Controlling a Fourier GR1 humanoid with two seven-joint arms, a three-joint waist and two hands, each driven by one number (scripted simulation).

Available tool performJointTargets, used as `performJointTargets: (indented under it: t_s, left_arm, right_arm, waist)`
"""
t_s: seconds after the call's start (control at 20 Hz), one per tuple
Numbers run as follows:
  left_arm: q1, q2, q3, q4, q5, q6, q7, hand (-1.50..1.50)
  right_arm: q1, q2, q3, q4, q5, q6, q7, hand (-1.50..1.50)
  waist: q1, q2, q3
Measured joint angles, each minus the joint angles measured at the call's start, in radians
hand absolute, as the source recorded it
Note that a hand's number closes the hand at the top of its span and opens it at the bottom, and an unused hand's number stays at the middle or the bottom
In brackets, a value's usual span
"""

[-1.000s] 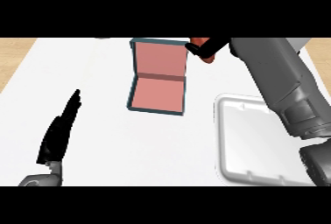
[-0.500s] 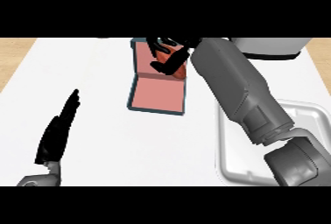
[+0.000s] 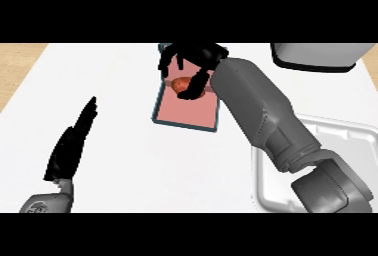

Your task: Pick the sweet potato from the tray and place it in the cardboard box

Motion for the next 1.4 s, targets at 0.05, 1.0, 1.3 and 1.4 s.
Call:
performJointTargets:
  t_s: [0.05,1.0,1.3,1.4]
  left_arm:
    - [-0.008,0.003,0.004,0.002,0.007,-0.007,0.003,0.00]
    - [-0.010,-0.003,0.010,-0.011,0.008,-0.004,0.003,0.00]
    - [-0.012,-0.005,0.006,-0.021,0.007,-0.006,0.001,0.00]
    - [-0.014,-0.010,-0.002,-0.021,-0.001,-0.002,0.000,0.00]
  right_arm:
    - [0.010,0.001,0.004,0.006,-0.005,-0.008,-0.005,-1.50]
    - [-0.005,-0.082,-0.354,0.028,-0.427,0.061,0.058,-1.50]
    - [0.010,-0.220,-0.425,0.042,-0.486,0.082,0.094,-1.50]
    - [0.022,-0.271,-0.441,0.044,-0.499,0.109,0.094,-1.50]
  waist:
    - [0.005,0.002,0.000]
    - [0.000,0.013,0.002]
    - [0.009,0.025,0.002]
    - [0.014,0.032,0.003]
